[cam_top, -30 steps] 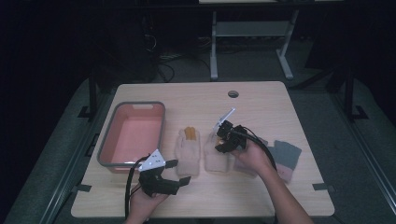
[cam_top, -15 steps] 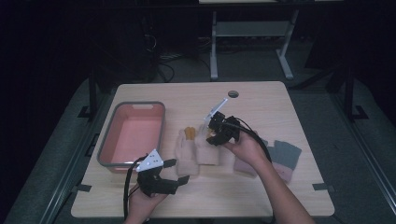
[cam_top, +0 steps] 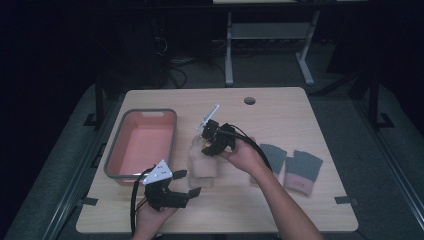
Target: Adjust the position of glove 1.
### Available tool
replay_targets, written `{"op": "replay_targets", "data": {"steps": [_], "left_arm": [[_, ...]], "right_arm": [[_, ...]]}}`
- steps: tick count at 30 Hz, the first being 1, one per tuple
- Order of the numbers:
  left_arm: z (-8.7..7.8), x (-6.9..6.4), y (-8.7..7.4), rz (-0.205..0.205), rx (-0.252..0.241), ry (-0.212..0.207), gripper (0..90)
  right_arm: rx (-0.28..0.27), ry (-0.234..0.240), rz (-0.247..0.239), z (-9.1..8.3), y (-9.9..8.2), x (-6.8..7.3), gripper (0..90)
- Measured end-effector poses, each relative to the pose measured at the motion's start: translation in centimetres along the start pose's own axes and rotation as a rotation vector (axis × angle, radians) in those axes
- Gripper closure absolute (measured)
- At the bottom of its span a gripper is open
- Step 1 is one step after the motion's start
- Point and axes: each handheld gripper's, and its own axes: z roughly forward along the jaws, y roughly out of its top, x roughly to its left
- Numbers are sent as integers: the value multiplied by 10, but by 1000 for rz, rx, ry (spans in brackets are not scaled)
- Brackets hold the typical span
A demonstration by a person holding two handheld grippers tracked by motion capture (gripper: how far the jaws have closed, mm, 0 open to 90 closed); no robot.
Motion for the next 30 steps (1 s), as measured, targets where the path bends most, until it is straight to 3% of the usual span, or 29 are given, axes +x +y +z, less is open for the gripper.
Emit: {"op": "replay_targets", "data": {"steps": [11, 16, 30], "left_arm": [[-1, 0, 0, -7, -5, -1, 191], [-1, 1, 0, -9, -3, 0, 191], [0, 0, 0, -11, 1, 5, 192]], "right_arm": [[15, 30, -5, 18, 6, 2, 591], [29, 49, 6, 32, 3, -1, 588], [35, 69, 57, 48, -9, -5, 571]]}}
